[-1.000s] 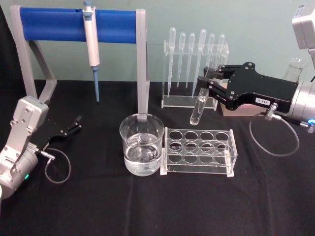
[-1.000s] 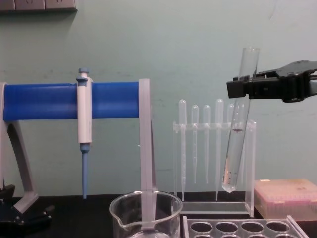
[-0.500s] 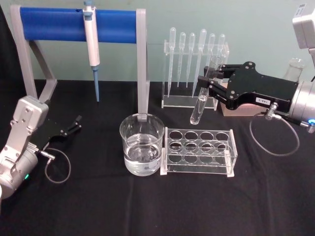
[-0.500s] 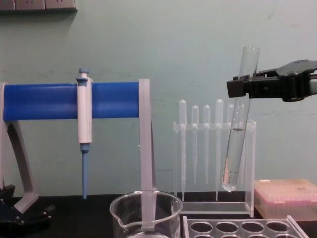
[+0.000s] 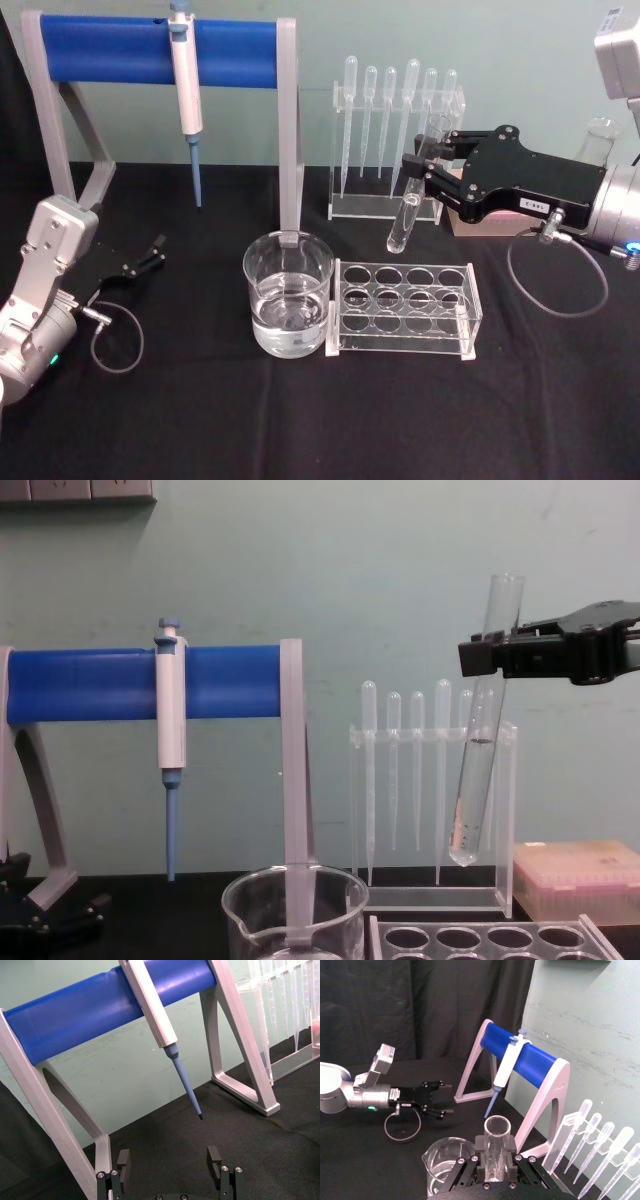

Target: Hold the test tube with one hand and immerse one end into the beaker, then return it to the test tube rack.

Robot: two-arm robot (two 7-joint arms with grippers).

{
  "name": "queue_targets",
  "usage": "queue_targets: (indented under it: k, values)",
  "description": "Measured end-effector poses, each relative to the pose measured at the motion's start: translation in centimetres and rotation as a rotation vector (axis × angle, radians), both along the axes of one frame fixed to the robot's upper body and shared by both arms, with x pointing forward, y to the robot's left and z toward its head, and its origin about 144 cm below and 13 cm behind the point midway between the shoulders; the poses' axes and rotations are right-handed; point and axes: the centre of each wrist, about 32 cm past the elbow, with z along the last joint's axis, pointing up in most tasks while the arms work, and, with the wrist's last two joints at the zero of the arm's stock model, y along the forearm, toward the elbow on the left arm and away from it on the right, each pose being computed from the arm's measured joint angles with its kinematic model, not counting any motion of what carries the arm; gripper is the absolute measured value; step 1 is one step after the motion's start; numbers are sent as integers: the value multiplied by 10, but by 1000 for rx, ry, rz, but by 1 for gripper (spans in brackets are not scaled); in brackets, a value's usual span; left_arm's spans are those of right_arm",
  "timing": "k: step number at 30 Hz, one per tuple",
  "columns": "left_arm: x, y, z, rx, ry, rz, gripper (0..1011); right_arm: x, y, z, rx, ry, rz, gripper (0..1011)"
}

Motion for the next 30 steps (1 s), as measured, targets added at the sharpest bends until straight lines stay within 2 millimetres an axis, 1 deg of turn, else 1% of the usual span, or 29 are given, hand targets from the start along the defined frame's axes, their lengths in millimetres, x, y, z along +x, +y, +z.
queue_targets:
  k: [30]
  values:
    - [0, 0, 0, 0, 0, 0, 1000, 0, 0, 0, -1, 0, 0, 225]
